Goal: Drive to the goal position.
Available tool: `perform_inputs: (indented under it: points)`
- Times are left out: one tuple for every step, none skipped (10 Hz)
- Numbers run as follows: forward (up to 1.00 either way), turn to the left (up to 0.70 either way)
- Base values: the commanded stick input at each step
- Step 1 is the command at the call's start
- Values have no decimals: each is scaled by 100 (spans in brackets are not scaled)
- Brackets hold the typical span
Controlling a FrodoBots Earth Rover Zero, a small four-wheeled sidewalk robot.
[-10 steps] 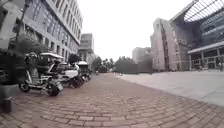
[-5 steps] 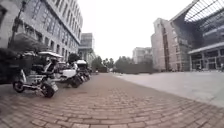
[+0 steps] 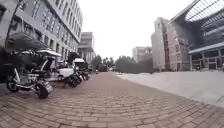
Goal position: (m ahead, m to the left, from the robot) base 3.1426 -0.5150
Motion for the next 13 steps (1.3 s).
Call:
perform_inputs:
  points:
    - [45,0]
    - [45,0]
    - [45,0]
    - [45,0]
    - [45,0]
    - [45,0]
    - [45,0]
    - [45,0]
    - [45,0]
    - [45,0]
    - [45,0]
    - [45,0]
    - [45,0]
